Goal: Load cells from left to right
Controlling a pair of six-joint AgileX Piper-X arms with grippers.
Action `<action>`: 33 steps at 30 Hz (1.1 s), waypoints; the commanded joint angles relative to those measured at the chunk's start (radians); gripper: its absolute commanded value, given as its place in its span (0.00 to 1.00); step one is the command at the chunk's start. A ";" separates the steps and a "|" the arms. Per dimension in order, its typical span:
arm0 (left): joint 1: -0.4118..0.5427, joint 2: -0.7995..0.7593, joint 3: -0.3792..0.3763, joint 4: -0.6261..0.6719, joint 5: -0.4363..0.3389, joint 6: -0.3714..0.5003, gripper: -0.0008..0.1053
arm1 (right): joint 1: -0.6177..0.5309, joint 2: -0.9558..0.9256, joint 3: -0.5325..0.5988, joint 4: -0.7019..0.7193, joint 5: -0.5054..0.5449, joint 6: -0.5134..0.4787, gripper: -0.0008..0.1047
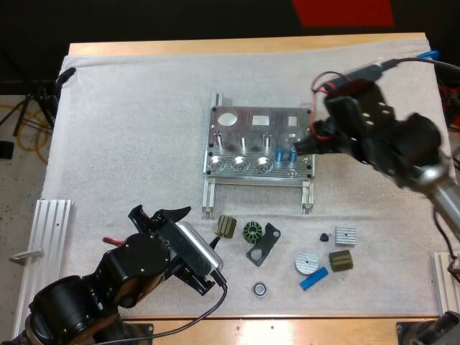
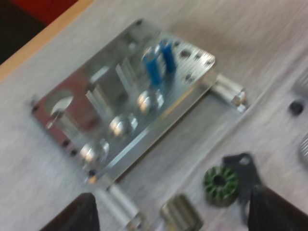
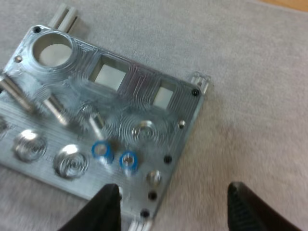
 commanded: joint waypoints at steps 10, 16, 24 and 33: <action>-0.010 0.098 0.000 -0.060 0.348 -0.006 0.61 | 0.002 -0.348 0.117 0.138 -0.031 0.032 0.47; -0.122 0.160 0.000 -0.080 0.329 -0.009 0.61 | 0.002 -0.594 0.259 0.205 -0.217 0.037 0.47; -0.291 0.266 0.000 -0.141 0.301 -0.139 0.61 | 0.002 -0.823 0.304 0.427 -0.449 0.037 0.47; -0.346 0.477 0.000 -0.209 0.305 -0.187 0.61 | 0.002 -0.908 0.321 0.481 -0.512 0.011 0.28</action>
